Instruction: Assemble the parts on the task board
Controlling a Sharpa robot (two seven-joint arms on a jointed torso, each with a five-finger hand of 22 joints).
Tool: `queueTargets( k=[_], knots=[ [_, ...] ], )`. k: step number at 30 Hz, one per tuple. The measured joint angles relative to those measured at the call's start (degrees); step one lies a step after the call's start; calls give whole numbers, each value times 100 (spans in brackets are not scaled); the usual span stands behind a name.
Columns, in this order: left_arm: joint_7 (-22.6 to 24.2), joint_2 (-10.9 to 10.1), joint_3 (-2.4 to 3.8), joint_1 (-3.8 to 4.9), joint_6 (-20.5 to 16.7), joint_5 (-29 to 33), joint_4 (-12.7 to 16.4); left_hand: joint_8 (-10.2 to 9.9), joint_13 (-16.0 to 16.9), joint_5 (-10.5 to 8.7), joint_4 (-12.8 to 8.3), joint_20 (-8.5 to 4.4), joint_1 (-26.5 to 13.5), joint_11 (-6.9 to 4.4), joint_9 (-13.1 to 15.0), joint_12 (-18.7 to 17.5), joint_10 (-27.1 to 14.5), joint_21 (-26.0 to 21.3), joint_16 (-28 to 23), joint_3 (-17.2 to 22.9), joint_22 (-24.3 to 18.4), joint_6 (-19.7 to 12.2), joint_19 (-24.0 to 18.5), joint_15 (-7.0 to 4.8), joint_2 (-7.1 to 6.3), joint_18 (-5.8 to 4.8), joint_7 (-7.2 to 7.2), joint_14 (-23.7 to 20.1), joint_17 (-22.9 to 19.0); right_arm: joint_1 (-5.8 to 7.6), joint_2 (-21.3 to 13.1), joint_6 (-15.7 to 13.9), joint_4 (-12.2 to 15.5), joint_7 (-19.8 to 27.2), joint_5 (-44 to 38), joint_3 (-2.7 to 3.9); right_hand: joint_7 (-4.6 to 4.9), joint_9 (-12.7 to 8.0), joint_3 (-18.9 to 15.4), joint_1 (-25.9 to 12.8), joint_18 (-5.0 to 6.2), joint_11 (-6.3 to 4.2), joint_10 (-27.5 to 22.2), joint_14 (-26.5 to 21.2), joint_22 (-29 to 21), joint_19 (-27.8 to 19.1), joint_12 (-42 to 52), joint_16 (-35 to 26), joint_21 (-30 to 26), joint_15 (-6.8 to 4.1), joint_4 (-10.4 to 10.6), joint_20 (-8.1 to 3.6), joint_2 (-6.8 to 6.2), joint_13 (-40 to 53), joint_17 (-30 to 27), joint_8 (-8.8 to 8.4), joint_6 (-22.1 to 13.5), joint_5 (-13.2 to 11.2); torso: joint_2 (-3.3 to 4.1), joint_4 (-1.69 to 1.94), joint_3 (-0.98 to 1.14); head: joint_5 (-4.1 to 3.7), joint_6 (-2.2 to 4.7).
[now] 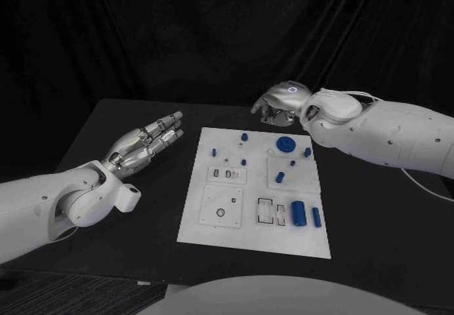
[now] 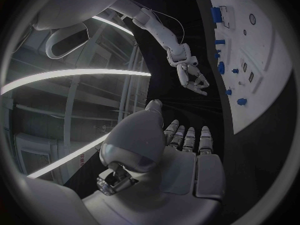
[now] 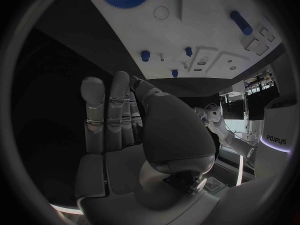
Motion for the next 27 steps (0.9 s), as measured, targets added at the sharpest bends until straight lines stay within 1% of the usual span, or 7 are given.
queueTargets(
  k=[2, 3, 4, 5, 8, 17, 27],
  knots=[
    [0, -4, 0, 0, 4, 0, 0, 0, 0, 45, -8, 33, 31, 16, 7, 24, 17, 0, 0, 41, 0, 31, -5, 0, -31, 0, 31, 0, 0, 33, -178, -15, 170, -66, 81, -1, -2, -13, -111, -98, -6, -57, -199, 0, -37, 11, 1832, -7, -118, -3, 98, 3, -40, 1806, 23, -1, 21, 40, -3, -5, 0, -3, 7],
    [0, -10, 0, 0, 6, 0, 0, 0, 0, 45, -7, 40, 31, 20, 7, 30, 20, 0, 0, 41, 0, 31, 2, 0, -31, 0, 31, 0, 0, 42, -245, -12, 227, -96, 119, -3, 17, -14, -162, -194, -13, -95, 30, 150, 311, 164, 2989, 463, 160, -11, 183, -21, -34, 3183, 662, -27, 40, 49, -3, -8, 0, -6, 10],
    [0, -17, 0, 0, 9, 0, 0, 0, 0, 45, -7, 40, 31, 31, 7, 30, 9, 0, 0, 41, 0, 31, 2, 0, -31, 1, 31, 0, 0, 48, -306, 1, 271, -127, 156, -3, 7, -19, -219, -325, -75, -146, 628, 383, 1091, 418, 4374, 1269, 750, -55, 315, -52, -23, 4658, 1916, -65, 3, 13, -3, -9, 0, -8, 15],
    [0, -29, 0, 0, 13, -1, 0, 0, 0, 54, -7, 40, 37, 40, 7, 30, 0, 0, 0, 40, 0, 31, 2, 0, -26, 0, 31, 0, 0, 52, -384, 29, 310, -172, 205, -4, -2, -26, -282, -440, -227, -173, 1107, 561, 1719, 617, 5154, 1885, 1245, -85, 419, -74, -13, 5393, 2858, -90, -69, -37, -3, -10, 0, -9, 20],
    [0, -57, -1, 0, 26, -1, 3, 21, 0, 126, -25, 82, 92, 61, 7, 68, 21, 0, 0, 88, 1, 93, -5, 13, -46, 0, 51, -13, 0, 51, -557, 121, 371, -299, 306, -6, -34, -28, -570, -854, -467, -242, 1954, 679, 2939, 932, 6278, 3564, 2228, -125, 748, -112, -13, 5882, 5005, -90, -177, -219, -6, -12, -1, -10, 49],
    [1, -69, -2, -2, 77, -2, -4, 21, 5, 167, -31, 91, 114, 61, 13, 68, 21, 0, 0, 94, 1, 92, -8, 41, -23, 0, 50, 0, 1, -102, -887, 423, 467, -720, 513, -10, -44, 63, -1013, -1452, -554, -266, 2003, 679, 3118, 942, 6384, 3973, 2694, -125, 1574, -120, -193, 5917, 5216, -23, -84, -371, -35, -26, -16, -24, 101],
    [1, -18, -2, -6, 140, -3, -40, 43, 5, 166, -32, 131, 137, 61, 13, 68, 21, 0, 0, 126, 1, 109, -8, 78, -46, 0, 67, -5, -4, -322, -926, 697, 414, -990, 597, -9, -62, 173, -1021, -1533, -554, -267, 2001, 699, 3117, 942, 6384, 3508, 2603, -145, 1626, -120, -274, 5916, 5215, 15, 20, -194, -98, -90, -19, -21, 116]
  ],
)
